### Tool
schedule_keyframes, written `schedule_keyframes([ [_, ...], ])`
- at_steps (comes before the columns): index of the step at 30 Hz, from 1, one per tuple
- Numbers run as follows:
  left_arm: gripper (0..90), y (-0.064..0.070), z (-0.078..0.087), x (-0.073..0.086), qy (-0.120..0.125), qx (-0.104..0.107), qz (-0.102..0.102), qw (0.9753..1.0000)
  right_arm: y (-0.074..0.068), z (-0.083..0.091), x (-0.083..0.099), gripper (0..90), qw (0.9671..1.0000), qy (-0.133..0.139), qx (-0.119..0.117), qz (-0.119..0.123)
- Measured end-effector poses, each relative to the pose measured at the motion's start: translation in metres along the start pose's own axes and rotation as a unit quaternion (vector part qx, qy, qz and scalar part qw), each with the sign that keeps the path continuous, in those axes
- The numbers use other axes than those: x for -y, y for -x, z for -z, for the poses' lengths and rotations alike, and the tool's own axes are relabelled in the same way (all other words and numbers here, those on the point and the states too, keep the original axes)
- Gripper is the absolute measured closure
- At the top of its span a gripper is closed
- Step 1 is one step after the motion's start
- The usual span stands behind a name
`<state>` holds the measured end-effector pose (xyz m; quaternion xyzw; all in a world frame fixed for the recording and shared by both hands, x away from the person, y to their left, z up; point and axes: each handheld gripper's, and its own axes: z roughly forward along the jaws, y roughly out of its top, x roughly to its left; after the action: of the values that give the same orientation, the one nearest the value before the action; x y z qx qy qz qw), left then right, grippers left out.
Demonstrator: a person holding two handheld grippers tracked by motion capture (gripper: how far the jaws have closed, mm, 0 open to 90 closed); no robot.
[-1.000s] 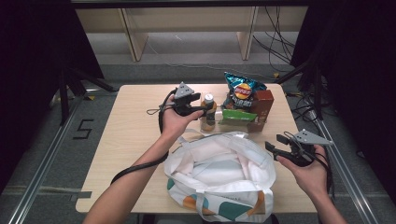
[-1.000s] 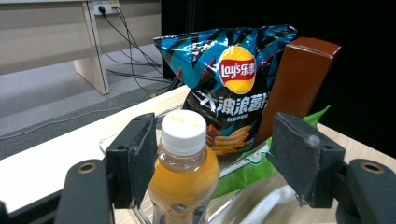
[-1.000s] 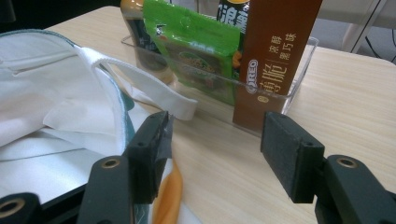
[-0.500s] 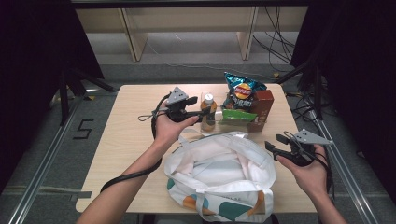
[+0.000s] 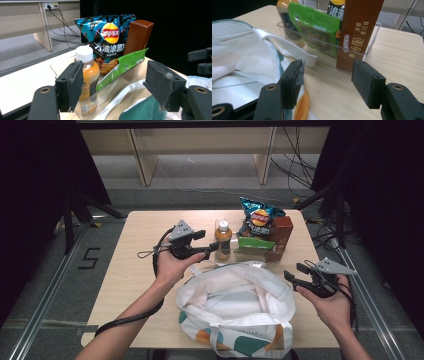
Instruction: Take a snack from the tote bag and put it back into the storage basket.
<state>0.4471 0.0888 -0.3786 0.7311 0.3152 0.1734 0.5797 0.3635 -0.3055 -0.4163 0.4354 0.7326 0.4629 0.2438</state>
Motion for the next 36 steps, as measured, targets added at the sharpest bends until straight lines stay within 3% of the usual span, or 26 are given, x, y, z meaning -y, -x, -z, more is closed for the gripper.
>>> schedule_keyframes([
  [4,30.1,0.005,0.007,0.003,0.001,0.006,-0.004,1.0,0.001,0.001,0.0,43.1,1.0,-0.001,0.004,0.008],
  [8,30.1,0.008,0.013,0.005,0.001,0.01,-0.006,0.9999,-0.001,0.002,0.0,43.1,0.9999,-0.004,0.003,-0.008],
  [12,30.1,0.01,0.018,0.009,-0.001,0.016,0.002,0.9999,-0.001,0.002,-0.001,43.1,1.0,-0.004,0.004,-0.008],
  [18,30.1,0.014,0.026,0.016,-0.004,0.019,-0.003,0.9998,-0.002,0.002,-0.001,43.1,0.9999,-0.004,0.004,-0.011],
  [19,30.1,0.015,0.028,0.017,-0.005,0.02,-0.005,0.9998,0.0,0.002,-0.001,43.1,1.0,-0.002,0.005,0.0],
  [32,29.6,0.02,0.052,0.043,-0.018,0.02,-0.003,0.9996,-0.001,0.001,-0.001,43.0,1.0,0.005,0.004,-0.005],
  [35,29.6,0.022,0.056,0.049,-0.02,0.023,0.001,0.9995,0.001,0.001,-0.001,43.0,0.9999,0.005,0.009,0.01],
  [36,29.6,0.022,0.058,0.051,-0.023,0.023,-0.001,0.9995,-0.002,0.003,-0.002,43.0,0.9999,-0.005,0.009,-0.012],
])
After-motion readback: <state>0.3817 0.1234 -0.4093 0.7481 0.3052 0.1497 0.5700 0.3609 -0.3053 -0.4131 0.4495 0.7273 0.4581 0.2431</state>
